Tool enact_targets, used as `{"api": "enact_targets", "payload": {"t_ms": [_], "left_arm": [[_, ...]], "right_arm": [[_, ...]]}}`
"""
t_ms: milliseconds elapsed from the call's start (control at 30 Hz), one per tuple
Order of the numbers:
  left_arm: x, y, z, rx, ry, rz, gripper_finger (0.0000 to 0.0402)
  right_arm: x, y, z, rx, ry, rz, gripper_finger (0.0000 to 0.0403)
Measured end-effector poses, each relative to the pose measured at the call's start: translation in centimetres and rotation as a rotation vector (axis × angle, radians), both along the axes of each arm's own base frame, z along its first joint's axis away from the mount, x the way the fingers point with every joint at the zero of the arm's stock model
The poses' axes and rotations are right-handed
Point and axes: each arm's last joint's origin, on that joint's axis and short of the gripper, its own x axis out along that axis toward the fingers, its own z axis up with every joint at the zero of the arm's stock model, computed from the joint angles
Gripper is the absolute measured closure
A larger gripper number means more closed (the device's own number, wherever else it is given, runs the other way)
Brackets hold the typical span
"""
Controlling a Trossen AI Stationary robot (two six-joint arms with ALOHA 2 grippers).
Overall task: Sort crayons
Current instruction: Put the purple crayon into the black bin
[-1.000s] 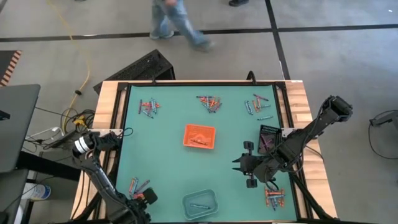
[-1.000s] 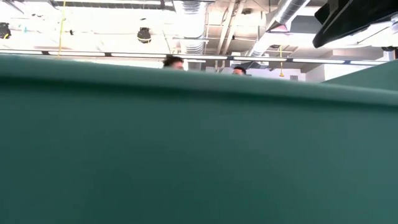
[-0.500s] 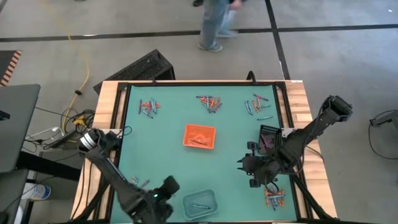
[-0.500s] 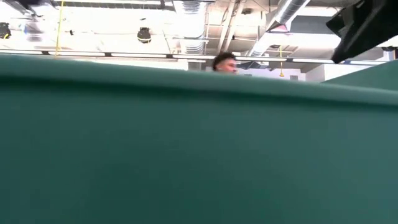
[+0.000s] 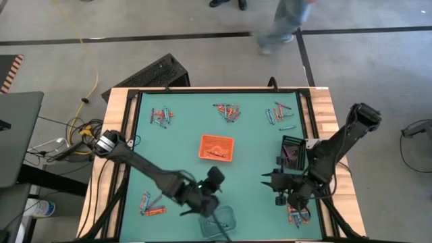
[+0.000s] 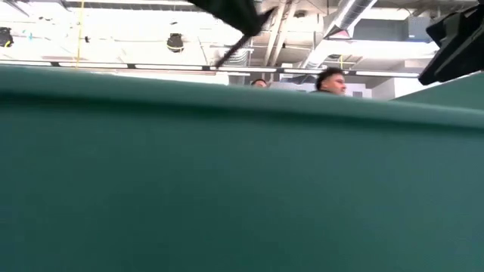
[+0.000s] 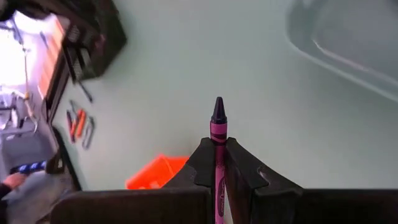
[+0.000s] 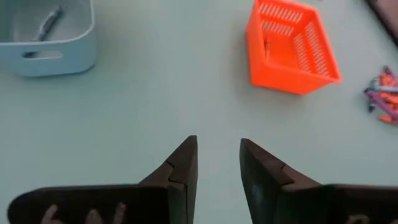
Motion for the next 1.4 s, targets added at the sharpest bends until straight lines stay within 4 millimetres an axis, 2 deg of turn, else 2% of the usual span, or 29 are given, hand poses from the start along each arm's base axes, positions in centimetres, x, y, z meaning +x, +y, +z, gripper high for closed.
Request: {"api": "enact_targets", "payload": {"t_ms": [233, 500, 633, 900, 1067, 1267, 1400], "left_arm": [[3.1, 2.9, 1.3, -0.133, -0.128, -0.098, 0.0401], [5.4, 5.5, 2.9, -0.33, -0.275, -0.259, 0.0401], [6.1, 6.5, 3.7, -0.42, -0.345, -0.358, 0.0401], [6.6, 7.1, 4.8, -0.481, -0.439, -0.505, 0.0401], [6.6, 7.1, 5.3, -0.482, -0.486, -0.534, 0.0401], [6.7, 7.1, 5.5, -0.497, -0.503, -0.538, 0.0401], [6.7, 7.1, 5.5, -0.504, -0.504, -0.517, 0.0401]], "right_arm": [[-0.1, 0.5, -0.9, -0.023, -0.148, 0.005, 0.0277], [1.0, 1.5, 0.8, -0.083, -0.306, 0.098, 0.0198], [1.3, 2.0, 1.8, -0.119, -0.372, 0.143, 0.018], [1.8, 2.2, 3.0, -0.205, -0.442, 0.195, 0.0198], [2.6, 1.8, 3.6, -0.205, -0.475, 0.245, 0.0211], [3.8, 0.6, 3.8, -0.201, -0.486, 0.215, 0.0222], [4.3, 0.7, 3.9, -0.222, -0.514, 0.245, 0.0241]]}}
